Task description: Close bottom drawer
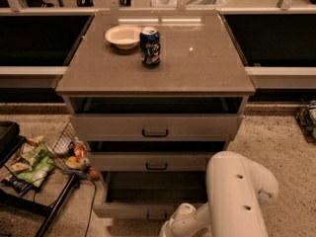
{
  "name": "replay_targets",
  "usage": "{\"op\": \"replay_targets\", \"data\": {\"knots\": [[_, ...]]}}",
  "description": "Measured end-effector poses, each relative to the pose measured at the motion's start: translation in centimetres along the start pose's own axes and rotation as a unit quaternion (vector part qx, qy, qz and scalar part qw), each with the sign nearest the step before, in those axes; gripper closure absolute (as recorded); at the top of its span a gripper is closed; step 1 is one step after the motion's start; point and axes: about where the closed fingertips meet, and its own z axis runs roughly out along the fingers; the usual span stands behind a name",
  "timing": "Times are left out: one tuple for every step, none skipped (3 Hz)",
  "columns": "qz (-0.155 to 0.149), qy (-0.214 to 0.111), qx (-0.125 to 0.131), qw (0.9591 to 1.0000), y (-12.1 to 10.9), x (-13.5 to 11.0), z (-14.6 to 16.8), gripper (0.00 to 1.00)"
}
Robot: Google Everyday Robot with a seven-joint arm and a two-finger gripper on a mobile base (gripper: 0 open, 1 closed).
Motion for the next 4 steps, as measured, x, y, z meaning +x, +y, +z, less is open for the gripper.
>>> {"op": "replay_targets", "data": {"knots": [[-0.007, -0.006, 0.001, 1.0, -1.3, -0.8, 1.5, 1.0], [-0.016, -0.017, 0.015, 0.9996, -4.4, -2.3, 2.1, 1.0], [-0.003, -0.024, 0.023, 0.9994, -6.5, -2.6, 2.0, 1.0], [-0.007, -0.026, 0.028, 0.9993, -7.7, -2.7, 1.7, 1.0]]}}
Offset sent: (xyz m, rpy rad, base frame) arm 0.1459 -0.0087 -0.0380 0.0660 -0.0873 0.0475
